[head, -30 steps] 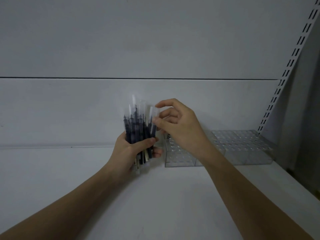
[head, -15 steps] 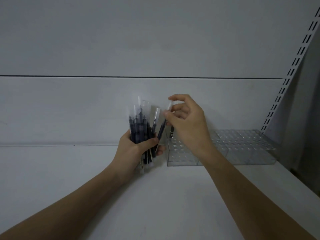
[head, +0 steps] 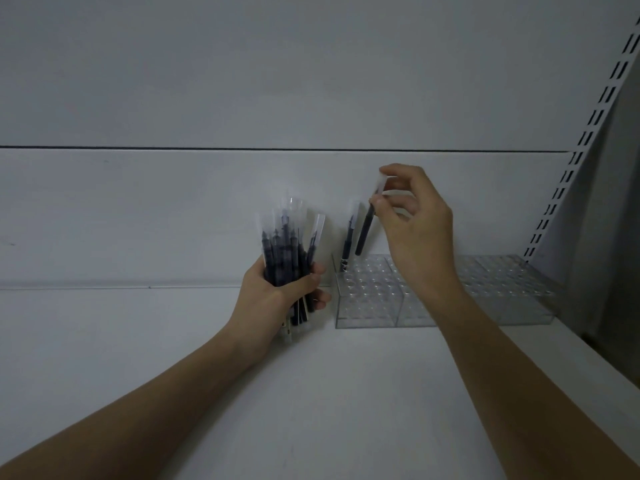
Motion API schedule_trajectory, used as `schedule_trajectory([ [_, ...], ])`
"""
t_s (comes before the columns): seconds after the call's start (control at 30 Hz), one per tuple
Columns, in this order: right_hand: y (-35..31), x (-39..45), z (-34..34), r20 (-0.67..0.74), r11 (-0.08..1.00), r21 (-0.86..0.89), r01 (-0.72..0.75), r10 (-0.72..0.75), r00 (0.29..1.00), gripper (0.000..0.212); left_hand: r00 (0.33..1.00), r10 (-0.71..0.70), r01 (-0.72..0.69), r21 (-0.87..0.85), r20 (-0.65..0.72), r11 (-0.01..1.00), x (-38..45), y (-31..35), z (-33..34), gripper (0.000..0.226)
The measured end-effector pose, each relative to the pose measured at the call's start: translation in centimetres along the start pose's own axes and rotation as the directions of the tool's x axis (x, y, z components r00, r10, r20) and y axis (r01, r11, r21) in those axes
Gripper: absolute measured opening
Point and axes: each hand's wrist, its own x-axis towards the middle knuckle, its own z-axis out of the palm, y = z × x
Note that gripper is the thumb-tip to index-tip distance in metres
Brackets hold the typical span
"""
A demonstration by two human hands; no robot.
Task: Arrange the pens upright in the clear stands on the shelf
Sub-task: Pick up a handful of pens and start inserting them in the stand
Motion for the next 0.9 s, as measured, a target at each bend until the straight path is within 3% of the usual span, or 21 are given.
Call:
schedule_trajectory([
  [0.57,1.1,-0.3,0.7,0.073,0.975,-0.221,-0.002,0.018,0.997,0.028,1.0,0.021,-0.022,0.04,0.023,0.999,0.1,0.4,-0.4,0.026],
  [0.73,1.5,-0.6,0.9,0.155,0.936,-0.344,0.067,-0.014,0.988,0.033,0.996,0.068,-0.066,0.036,-0.066,0.997,0.0,1.2,0.4,0.022],
  [0.9,1.3,-0.4,0.7,0.165,0.938,-0.343,0.051,0.007,0.986,0.035,0.992,0.045,-0.051,-0.048,-0.118,0.998,0.4,2.6,2.4,0.029],
])
